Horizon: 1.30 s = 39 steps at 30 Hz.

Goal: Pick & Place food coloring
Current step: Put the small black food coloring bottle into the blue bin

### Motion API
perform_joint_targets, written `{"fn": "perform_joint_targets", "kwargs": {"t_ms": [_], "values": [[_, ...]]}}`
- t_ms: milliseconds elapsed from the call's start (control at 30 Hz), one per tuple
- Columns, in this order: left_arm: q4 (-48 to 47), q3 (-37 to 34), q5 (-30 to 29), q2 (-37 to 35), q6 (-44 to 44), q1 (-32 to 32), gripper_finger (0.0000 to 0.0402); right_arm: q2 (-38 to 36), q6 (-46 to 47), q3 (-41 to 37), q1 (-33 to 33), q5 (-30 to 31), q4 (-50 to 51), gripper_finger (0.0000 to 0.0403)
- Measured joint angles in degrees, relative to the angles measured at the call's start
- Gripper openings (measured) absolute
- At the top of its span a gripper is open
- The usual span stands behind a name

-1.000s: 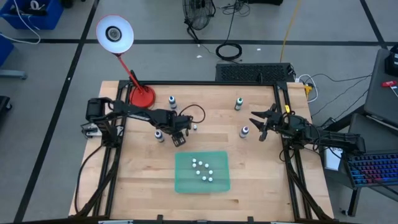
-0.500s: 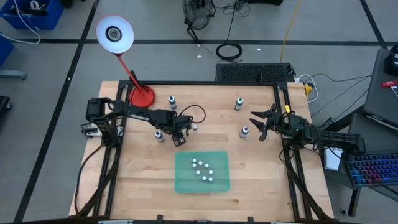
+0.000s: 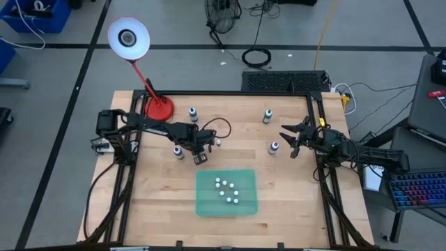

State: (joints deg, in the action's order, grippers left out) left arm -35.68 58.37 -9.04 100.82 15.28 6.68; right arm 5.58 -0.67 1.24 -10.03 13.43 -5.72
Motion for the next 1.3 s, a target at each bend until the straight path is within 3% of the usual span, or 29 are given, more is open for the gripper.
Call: {"fn": "perform_joint_targets", "kwargs": {"t_ms": [367,633,800,967,1300], "values": [[-2.8,0.1,0.0,-9.1,-0.2,-4.1,0.0067,0.0,0.0,0.0,0.0,0.0,0.0,0.0141],[-11.9,9.8,-4.7,-12.4,4.4,-17.3,0.0067,0.0,0.0,0.0,0.0,0.0,0.0,0.0141],[-11.6,18.6,-8.6,-7.9,4.5,-26.7,0.0067,0.0,0.0,0.0,0.0,0.0,0.0,0.0141],[-11.2,24.8,-9.2,0.7,4.5,-31.7,0.0067,0.0,0.0,0.0,0.0,0.0,0.0,0.0141],[-9.1,30.0,1.9,17.3,4.5,-32.7,0.0067,0.0,0.0,0.0,0.0,0.0,0.0,0.0141]]}}
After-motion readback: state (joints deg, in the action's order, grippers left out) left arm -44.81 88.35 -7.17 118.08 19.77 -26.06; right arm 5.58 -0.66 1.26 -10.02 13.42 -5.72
